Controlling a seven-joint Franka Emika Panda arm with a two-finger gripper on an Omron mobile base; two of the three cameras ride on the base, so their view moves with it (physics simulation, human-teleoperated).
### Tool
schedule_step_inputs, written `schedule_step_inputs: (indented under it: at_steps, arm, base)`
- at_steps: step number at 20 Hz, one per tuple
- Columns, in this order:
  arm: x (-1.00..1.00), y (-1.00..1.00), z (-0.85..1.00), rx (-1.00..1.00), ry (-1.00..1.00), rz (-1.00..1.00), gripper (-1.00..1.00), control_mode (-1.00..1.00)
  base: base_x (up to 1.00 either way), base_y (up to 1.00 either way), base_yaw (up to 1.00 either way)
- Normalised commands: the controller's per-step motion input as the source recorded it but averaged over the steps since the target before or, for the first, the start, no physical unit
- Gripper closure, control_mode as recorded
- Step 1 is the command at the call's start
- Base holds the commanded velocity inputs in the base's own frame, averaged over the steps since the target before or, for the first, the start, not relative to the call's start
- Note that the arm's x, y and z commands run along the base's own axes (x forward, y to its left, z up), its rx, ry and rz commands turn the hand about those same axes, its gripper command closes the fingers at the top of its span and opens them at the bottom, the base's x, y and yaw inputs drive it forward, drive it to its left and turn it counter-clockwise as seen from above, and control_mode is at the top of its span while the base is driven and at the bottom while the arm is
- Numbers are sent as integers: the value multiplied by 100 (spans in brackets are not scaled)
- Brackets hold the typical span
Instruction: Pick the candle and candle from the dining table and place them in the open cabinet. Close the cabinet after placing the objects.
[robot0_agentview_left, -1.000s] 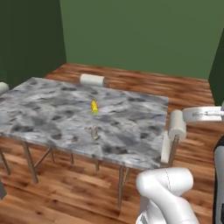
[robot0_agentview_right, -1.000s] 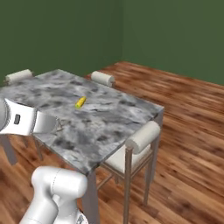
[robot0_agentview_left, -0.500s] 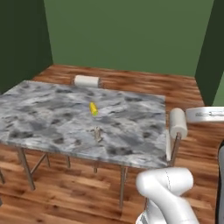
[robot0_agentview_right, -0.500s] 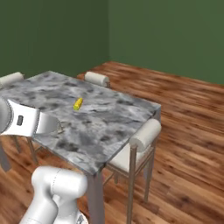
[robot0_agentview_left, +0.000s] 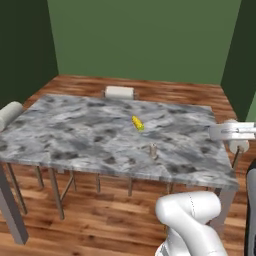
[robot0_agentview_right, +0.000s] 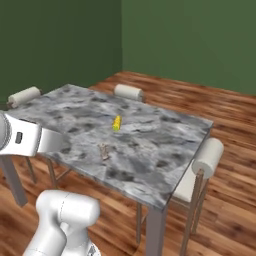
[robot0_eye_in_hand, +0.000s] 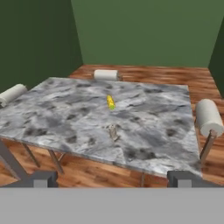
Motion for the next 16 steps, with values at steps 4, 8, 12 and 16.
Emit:
schedule_step_inputs:
  at_steps: [4, 8, 12, 16]
  arm:
    - [0, 0, 0, 0, 0, 0, -100, 100]
    - [0, 0, 0, 0, 0, 0, -100, 100]
    - [0, 0, 0, 0, 0, 0, -100, 100]
    - [0, 0, 0, 0, 0, 0, -100, 100]
  base:
    - [16, 34, -16]
    - [17, 4, -16]
    - [8, 0, -8]
    - [1, 0, -3]
